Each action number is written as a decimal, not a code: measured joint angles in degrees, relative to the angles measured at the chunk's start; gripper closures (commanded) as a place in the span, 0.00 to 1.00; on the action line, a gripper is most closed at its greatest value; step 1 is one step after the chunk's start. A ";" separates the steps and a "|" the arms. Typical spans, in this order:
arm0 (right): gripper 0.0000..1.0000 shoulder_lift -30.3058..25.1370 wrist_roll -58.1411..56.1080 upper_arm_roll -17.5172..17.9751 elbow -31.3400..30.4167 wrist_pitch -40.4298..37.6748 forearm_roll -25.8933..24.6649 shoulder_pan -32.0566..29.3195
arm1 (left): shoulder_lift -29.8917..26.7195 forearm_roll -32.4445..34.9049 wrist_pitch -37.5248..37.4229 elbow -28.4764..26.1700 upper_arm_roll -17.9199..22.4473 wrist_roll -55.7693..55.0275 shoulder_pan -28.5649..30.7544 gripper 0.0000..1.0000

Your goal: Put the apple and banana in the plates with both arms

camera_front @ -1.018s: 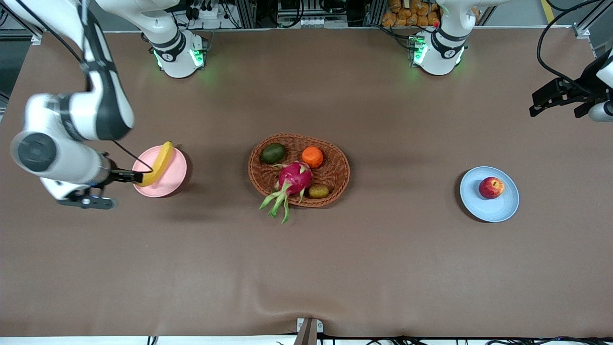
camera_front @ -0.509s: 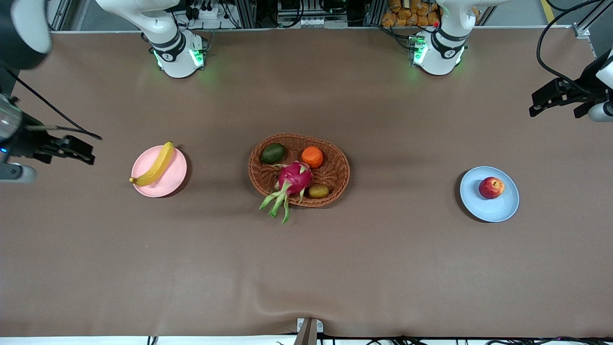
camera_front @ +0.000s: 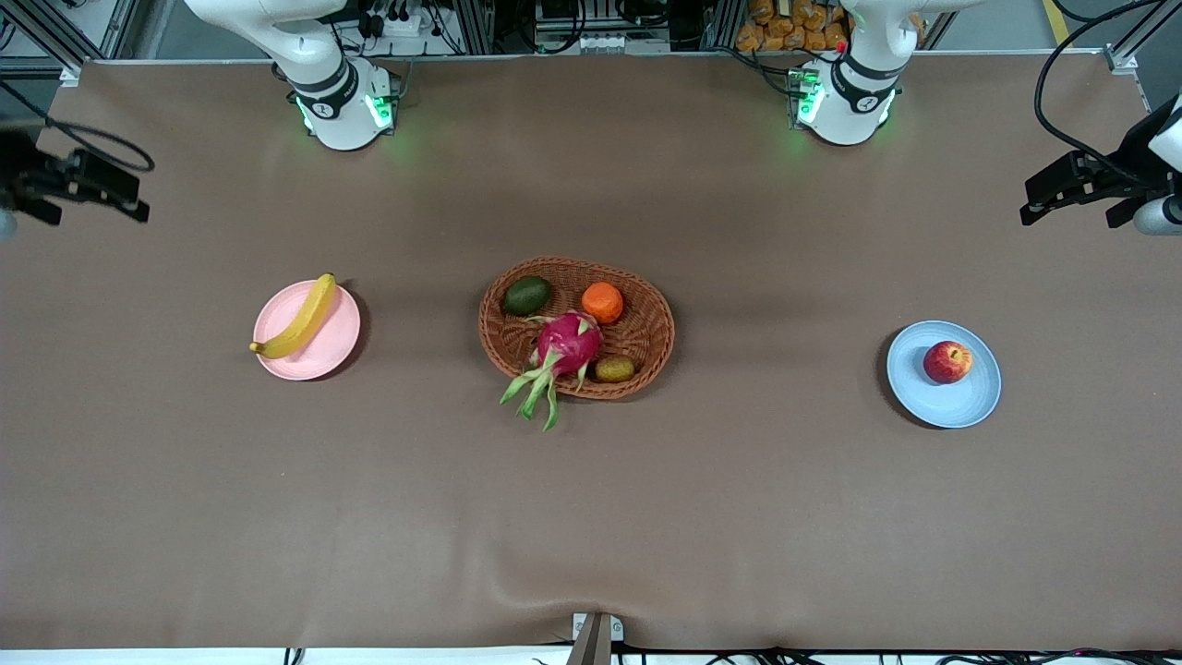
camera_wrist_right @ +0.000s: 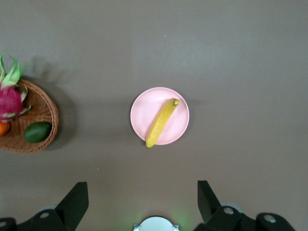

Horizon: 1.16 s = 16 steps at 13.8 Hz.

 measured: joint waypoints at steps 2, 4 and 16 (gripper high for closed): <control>0.00 -2.32 -1.21 1.41 -3.53 0.24 0.00 -1.41 | 0.00 0.00 0.00 0.00 -0.01 0.00 -0.01 0.00; 0.00 -3.99 -1.56 2.81 -6.38 1.52 0.00 -2.71 | 0.00 0.00 0.00 0.00 -0.01 0.00 -0.01 0.00; 0.00 -5.88 -2.21 -0.93 -9.74 5.30 -0.03 -0.97 | 0.23 0.00 0.00 -0.01 -0.07 0.00 -0.19 0.00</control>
